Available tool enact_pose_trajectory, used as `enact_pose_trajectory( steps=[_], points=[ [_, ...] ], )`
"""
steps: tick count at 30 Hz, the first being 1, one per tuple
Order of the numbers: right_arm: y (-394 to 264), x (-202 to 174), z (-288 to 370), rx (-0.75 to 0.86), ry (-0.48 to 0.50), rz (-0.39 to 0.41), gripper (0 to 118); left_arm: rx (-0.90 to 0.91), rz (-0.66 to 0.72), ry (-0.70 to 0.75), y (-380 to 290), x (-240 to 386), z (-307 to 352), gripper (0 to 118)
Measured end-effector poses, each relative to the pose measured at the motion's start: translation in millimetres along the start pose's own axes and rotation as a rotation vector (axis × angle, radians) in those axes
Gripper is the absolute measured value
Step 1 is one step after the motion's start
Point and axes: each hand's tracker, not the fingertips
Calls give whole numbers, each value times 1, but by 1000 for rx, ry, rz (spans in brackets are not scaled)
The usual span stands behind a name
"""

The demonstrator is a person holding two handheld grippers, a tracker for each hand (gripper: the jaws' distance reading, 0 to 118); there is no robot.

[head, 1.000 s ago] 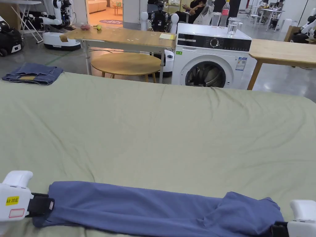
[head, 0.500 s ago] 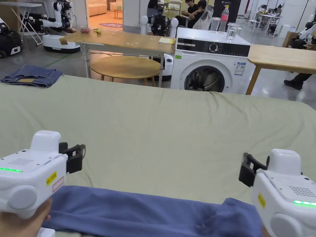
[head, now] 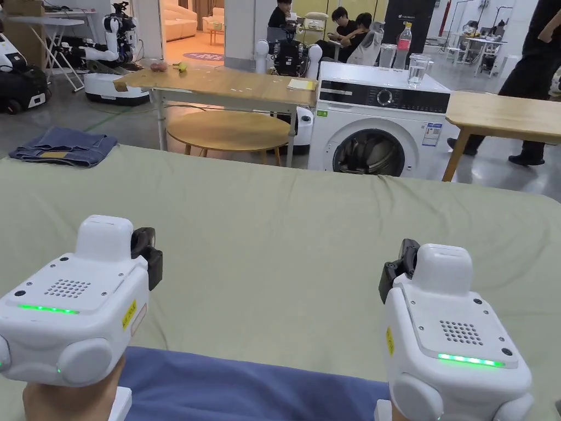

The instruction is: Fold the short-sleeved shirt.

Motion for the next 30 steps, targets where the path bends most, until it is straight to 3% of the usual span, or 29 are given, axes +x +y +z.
enact_pose_trajectory(
  steps=[4,15,16,18,19,25,30],
  points=[
    [-2,-1,-3,-14,24,23,0,-169,8,-68,-5,-32,-2,0],
    [-25,-1,-23,-140,77,53,0,-748,362,-301,-81,-167,-30,0],
    [-28,-1,-24,-150,80,55,0,-774,394,-321,-88,-176,-34,7],
    [-31,-1,-27,-172,86,58,0,-834,436,-365,-97,-186,-39,39],
    [-33,-1,-28,-181,88,60,0,-843,459,-391,-103,-191,-42,47],
    [-40,3,-31,-218,85,70,0,-968,701,-562,-146,-221,-60,64],
    [-45,6,-32,-235,78,73,0,-930,819,-702,-172,-219,-65,65]
  ],
)
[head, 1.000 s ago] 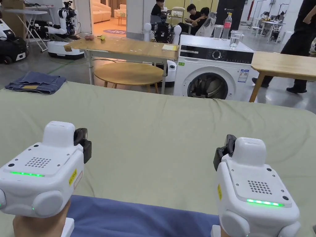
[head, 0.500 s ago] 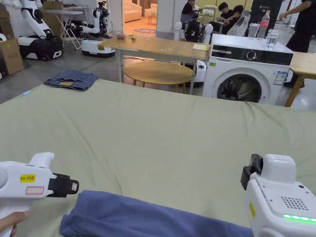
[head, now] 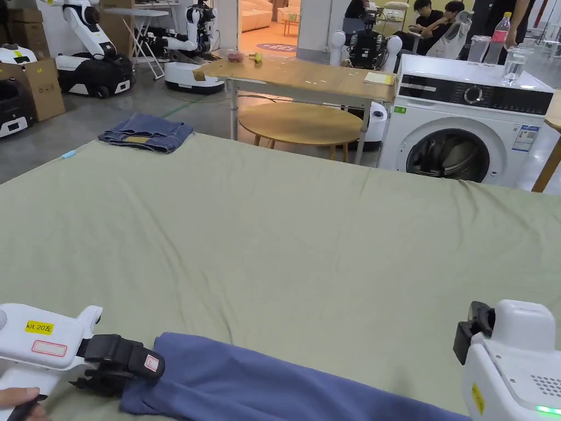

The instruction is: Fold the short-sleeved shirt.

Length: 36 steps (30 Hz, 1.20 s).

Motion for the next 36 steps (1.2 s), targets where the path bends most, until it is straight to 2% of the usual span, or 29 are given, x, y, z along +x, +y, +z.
enact_pose_trajectory(
  steps=[3,8,9,10,11,12,13,14,16,20,27,33,36],
  points=[
    [-4,1,-2,-15,-1,-4,0,32,57,-53,-2,-2,-14,65],
    [-8,2,-4,-35,-1,-19,0,28,-40,-79,5,5,-36,65],
    [-9,3,-4,-37,1,-21,0,34,-32,-70,6,6,-38,60],
    [-9,3,-4,-39,1,-22,0,46,-15,-36,8,6,-39,49],
    [-9,3,-4,-42,1,-21,0,47,-1,25,3,-4,-47,32],
    [-10,4,-4,-45,2,-21,0,51,4,93,3,-7,-52,6],
    [-11,4,-4,-47,3,-22,0,50,22,61,2,-9,-54,4],
    [-11,5,-4,-51,3,-24,0,73,26,24,0,-8,-52,4],
    [-12,7,-4,-56,3,-28,0,93,-29,79,-12,10,-54,3],
    [-14,11,-6,-66,1,-27,0,105,-11,88,-8,15,-45,2],
    [-13,17,-6,-69,2,-36,0,150,-148,128,-4,62,-13,2],
    [-11,16,-8,-68,16,-30,0,186,-167,232,9,76,33,2],
    [-10,16,-9,-69,26,-29,0,197,-177,340,11,88,54,2]
  ],
)
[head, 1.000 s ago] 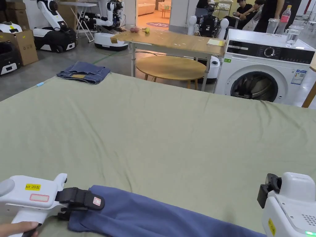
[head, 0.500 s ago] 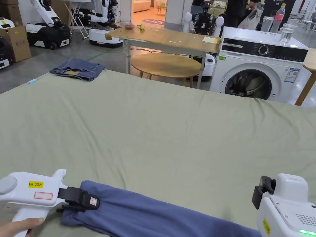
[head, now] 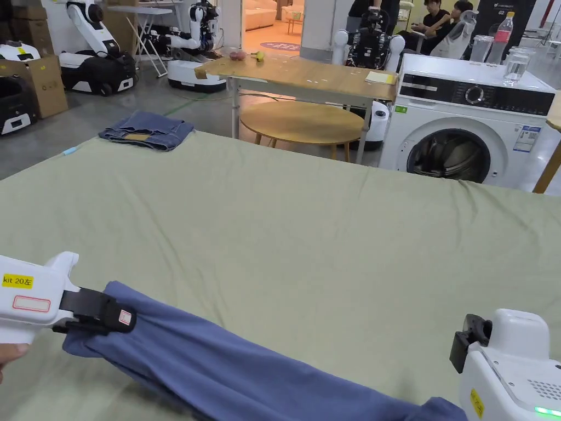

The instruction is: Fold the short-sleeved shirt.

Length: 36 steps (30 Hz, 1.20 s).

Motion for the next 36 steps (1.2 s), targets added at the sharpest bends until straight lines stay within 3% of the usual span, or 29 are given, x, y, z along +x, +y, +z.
enact_pose_trajectory(
  steps=[8,10,12,20,30,36],
  points=[
    [0,-1,1,-1,16,-13,0,-22,-35,81,5,32,13,2],
    [1,-1,1,-3,21,-17,0,-41,-39,49,7,48,9,2],
    [1,-1,2,-4,25,-15,0,-53,-47,6,-1,102,0,2],
    [-2,3,6,-11,28,-15,0,-171,-76,-130,-7,158,-54,2],
    [-12,10,10,-46,17,-12,0,-436,-139,39,-45,200,-191,2],
    [-17,12,8,-67,12,-8,0,-457,-154,115,-66,206,-214,2]
  ],
)
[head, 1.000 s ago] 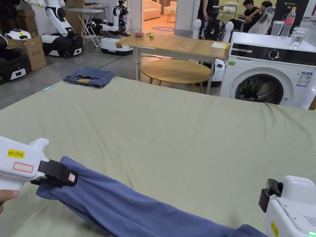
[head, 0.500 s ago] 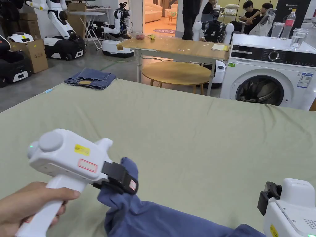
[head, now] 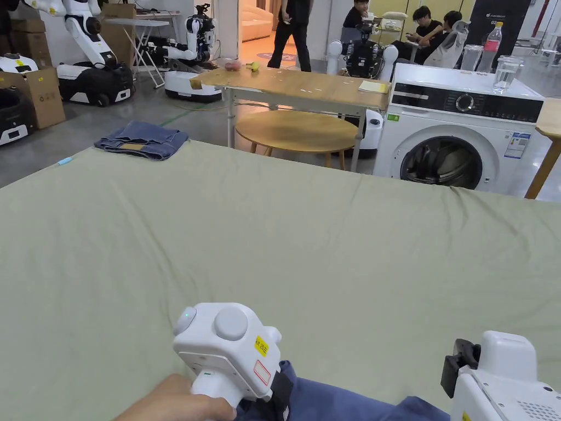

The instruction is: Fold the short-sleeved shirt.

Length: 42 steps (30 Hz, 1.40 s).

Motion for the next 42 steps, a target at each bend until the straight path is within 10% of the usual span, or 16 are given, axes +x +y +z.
enact_pose_trajectory(
  steps=[4,7,11,18,22,32,42],
  points=[
    [-1,-1,-2,-9,3,0,0,29,24,-93,-1,2,13,42],
    [-1,-2,0,-10,9,4,0,55,-38,-104,-5,12,31,48],
    [-1,-2,-1,-6,5,19,0,138,-23,-214,-8,10,65,48],
    [-1,5,2,-3,7,0,0,252,-51,-90,-2,-9,84,5],
    [0,8,5,4,4,-7,0,140,-74,76,0,-20,47,3],
    [-1,14,17,87,17,-31,0,82,-31,-322,-23,-2,-10,3],
    [4,15,25,127,22,-36,0,104,50,-420,-18,-20,-50,2]
  ],
)
